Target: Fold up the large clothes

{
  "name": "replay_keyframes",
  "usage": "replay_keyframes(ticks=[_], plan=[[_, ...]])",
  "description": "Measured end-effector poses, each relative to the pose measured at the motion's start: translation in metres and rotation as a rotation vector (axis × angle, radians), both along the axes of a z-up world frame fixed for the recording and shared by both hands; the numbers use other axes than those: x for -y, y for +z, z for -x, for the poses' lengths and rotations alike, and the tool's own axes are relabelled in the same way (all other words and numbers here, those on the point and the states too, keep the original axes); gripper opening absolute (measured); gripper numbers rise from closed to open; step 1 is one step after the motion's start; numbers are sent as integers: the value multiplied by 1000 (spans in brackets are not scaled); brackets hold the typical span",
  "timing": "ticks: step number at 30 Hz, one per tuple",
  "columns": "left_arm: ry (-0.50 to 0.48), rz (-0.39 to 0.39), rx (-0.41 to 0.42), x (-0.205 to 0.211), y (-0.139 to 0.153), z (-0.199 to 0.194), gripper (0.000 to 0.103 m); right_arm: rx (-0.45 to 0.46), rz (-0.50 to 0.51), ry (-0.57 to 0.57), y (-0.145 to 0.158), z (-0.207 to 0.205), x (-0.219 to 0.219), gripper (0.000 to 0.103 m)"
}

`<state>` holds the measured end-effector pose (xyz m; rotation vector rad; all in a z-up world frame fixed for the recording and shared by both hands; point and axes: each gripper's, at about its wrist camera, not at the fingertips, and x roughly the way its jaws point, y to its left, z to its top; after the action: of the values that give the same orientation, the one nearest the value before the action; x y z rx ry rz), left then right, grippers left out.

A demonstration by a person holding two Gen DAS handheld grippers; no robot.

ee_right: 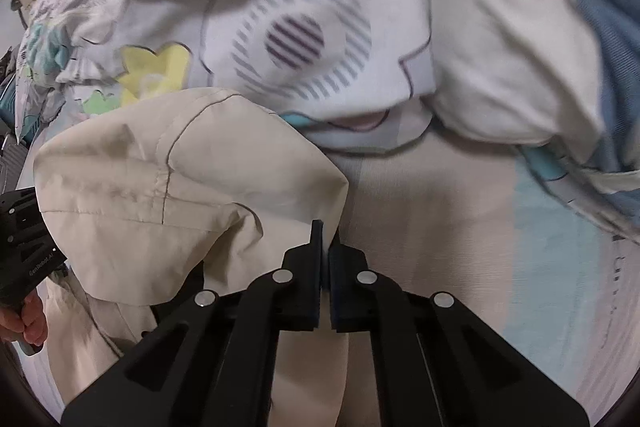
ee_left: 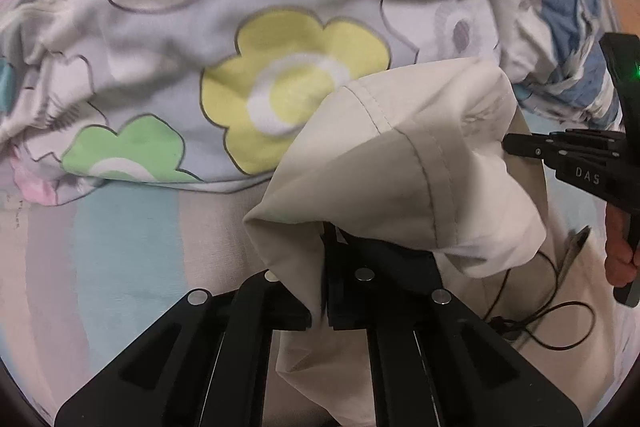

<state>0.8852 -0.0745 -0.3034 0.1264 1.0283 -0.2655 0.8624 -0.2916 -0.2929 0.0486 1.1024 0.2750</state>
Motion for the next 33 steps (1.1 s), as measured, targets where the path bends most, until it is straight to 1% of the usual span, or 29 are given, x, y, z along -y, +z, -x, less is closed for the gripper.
replay_keyframes(ticks=[4, 7, 8, 9, 11, 13, 15, 17, 19, 21, 25, 29, 33], plan=[[-9, -31, 68, 9, 19, 18, 4, 69, 15, 2, 26, 15, 9, 2], [16, -24, 119, 11, 33, 39, 4, 126, 34, 13, 46, 30, 11, 2], [24, -28, 137, 12, 36, 44, 4, 156, 47, 20, 55, 41, 11, 2], [33, -23, 160, 8, 42, 55, 4, 166, 43, 19, 60, 37, 6, 2], [49, -22, 200, 7, 52, 72, 4, 197, 40, 19, 73, 54, 11, 2], [54, -29, 239, -3, 64, 93, 4, 228, 50, 21, 83, 68, 10, 2], [64, -41, 285, -4, 73, 116, 4, 271, 76, 28, 92, 83, -2, 2], [81, -36, 311, -8, 81, 136, 4, 295, 78, 30, 100, 99, -5, 2], [96, -23, 323, -13, 84, 150, 4, 313, 90, 33, 104, 113, -6, 2], [110, -26, 332, -13, 84, 166, 3, 329, 95, 34, 107, 132, -5, 2], [116, -42, 343, -13, 84, 192, 3, 330, 99, 26, 107, 162, -1, 2], [133, -56, 342, -12, 81, 211, 3, 332, 116, 16, 103, 192, -1, 2], [138, -86, 345, -9, 70, 235, 3, 315, 125, 6, 94, 215, -3, 2]])
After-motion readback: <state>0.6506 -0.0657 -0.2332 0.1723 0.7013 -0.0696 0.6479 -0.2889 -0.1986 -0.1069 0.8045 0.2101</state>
